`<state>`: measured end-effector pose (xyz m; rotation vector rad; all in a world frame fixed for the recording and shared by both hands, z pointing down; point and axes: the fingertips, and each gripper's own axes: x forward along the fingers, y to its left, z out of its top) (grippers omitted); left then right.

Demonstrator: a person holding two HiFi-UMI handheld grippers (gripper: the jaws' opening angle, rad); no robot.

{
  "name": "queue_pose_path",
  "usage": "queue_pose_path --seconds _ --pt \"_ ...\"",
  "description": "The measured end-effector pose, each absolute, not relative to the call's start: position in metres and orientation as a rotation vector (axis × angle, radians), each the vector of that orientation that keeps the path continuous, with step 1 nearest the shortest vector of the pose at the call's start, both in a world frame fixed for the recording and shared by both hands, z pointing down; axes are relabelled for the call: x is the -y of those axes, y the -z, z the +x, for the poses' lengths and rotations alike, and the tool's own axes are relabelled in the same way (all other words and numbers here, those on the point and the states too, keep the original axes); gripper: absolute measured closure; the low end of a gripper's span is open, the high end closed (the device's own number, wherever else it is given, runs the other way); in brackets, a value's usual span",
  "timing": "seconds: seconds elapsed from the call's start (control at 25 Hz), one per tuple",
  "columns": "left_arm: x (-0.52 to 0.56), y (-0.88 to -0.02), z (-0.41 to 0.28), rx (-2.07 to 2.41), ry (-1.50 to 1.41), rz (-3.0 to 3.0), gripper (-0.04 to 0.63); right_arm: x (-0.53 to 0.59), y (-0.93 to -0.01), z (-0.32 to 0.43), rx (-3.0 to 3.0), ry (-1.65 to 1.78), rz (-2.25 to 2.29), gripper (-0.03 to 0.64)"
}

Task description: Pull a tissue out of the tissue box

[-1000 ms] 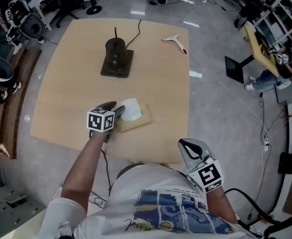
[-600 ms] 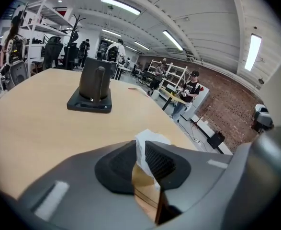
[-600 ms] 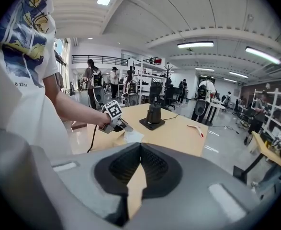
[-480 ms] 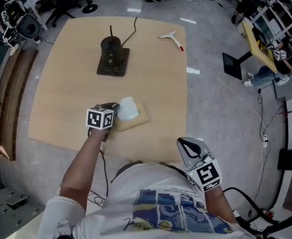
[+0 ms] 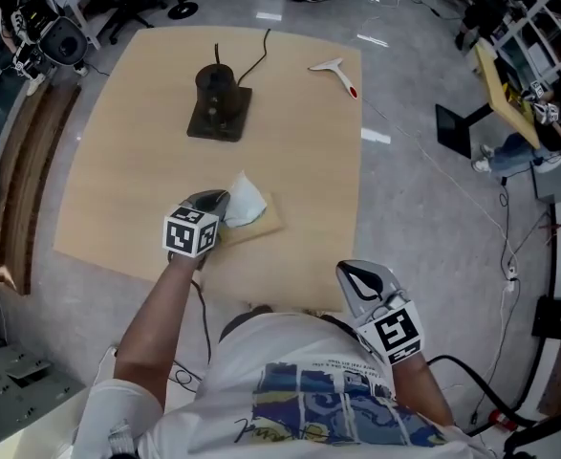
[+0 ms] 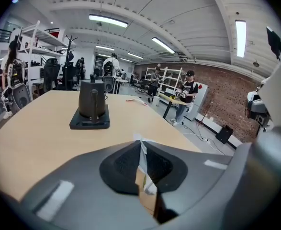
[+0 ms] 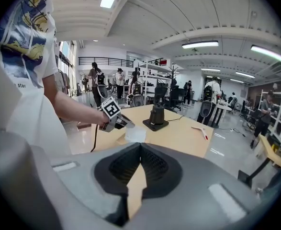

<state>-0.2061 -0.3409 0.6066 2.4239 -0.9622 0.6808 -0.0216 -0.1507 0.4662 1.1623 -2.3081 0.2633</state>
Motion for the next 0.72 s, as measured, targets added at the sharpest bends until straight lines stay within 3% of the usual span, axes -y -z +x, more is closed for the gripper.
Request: queue_pose_path --seconds 0.72 --pt "0.315 -0.534 -0.183 1.191 -0.662 2.548 0.589 0.153 -0.467 0.020 2.429 -0.239 1.010 0.614"
